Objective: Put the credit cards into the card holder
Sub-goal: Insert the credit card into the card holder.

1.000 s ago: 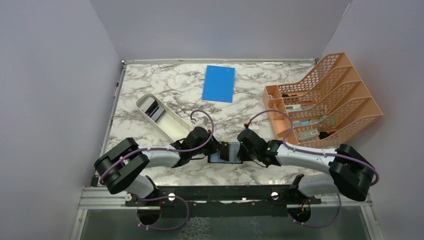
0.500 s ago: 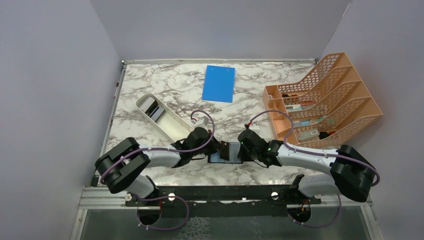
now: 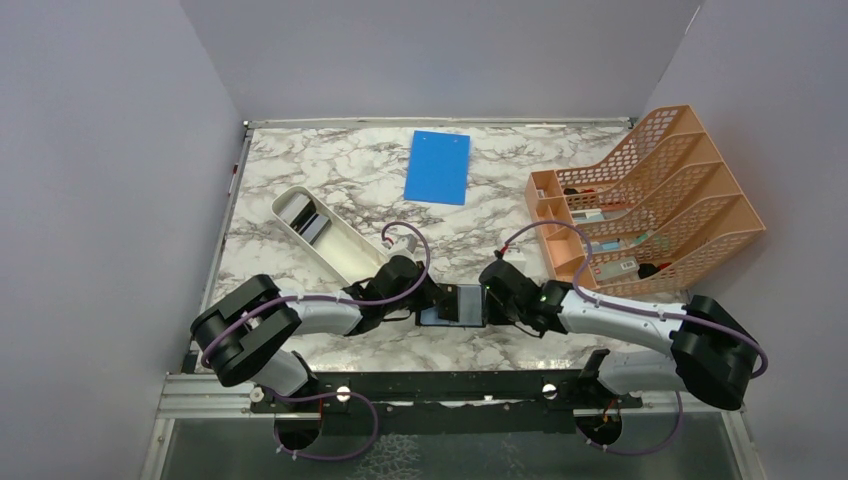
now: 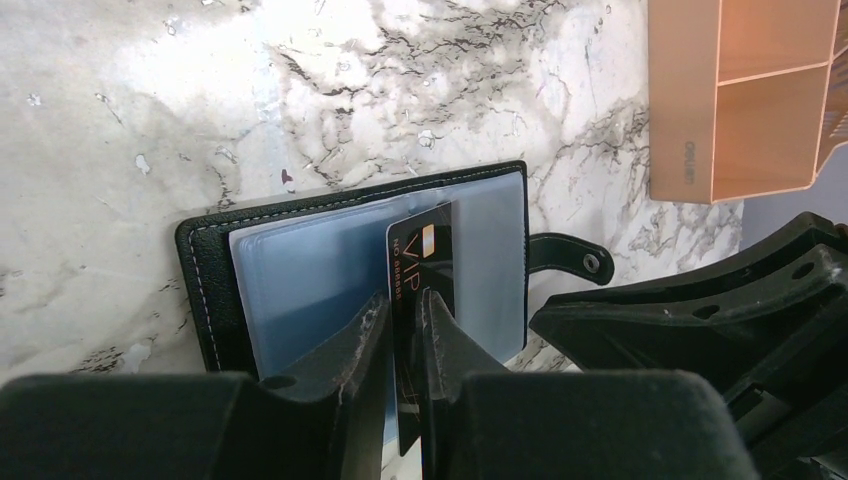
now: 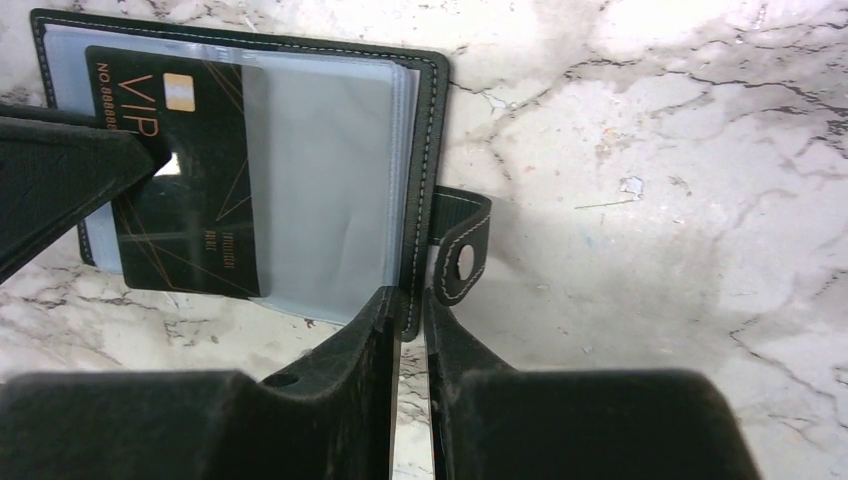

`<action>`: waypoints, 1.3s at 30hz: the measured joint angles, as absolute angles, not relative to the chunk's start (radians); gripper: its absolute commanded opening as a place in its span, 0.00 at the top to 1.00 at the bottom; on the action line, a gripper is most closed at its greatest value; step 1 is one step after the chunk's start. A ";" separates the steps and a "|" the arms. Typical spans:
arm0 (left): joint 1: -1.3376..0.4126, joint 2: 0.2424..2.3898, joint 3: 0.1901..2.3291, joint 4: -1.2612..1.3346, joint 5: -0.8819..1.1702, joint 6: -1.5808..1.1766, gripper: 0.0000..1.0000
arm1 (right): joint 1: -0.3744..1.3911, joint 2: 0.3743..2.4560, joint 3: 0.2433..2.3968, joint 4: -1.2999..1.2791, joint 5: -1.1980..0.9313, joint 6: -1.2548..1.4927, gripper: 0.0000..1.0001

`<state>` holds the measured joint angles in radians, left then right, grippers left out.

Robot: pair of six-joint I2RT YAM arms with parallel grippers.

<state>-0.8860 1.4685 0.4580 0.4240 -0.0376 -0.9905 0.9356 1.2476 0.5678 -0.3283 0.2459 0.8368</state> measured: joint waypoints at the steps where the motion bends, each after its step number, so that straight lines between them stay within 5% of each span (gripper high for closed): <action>1: -0.886 1.468 0.458 0.422 -0.038 -0.990 0.82 | 0.936 1.247 0.569 -0.334 0.249 0.837 0.80; 14: -0.899 1.492 0.458 0.424 -0.038 -0.990 0.82 | 0.926 1.284 0.564 -0.291 0.233 0.837 0.82; 29: -0.929 1.509 0.486 0.421 -0.038 -0.991 0.66 | 0.925 1.270 0.557 -0.282 0.232 0.836 0.82; 39: -0.932 1.503 0.486 0.420 -0.038 -0.991 0.63 | 0.892 1.241 0.557 -0.312 0.268 0.812 0.82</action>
<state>-0.9318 1.5032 0.4862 0.4202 -0.0383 -0.9909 0.8921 1.2411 0.5568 -0.3119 0.2680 0.8124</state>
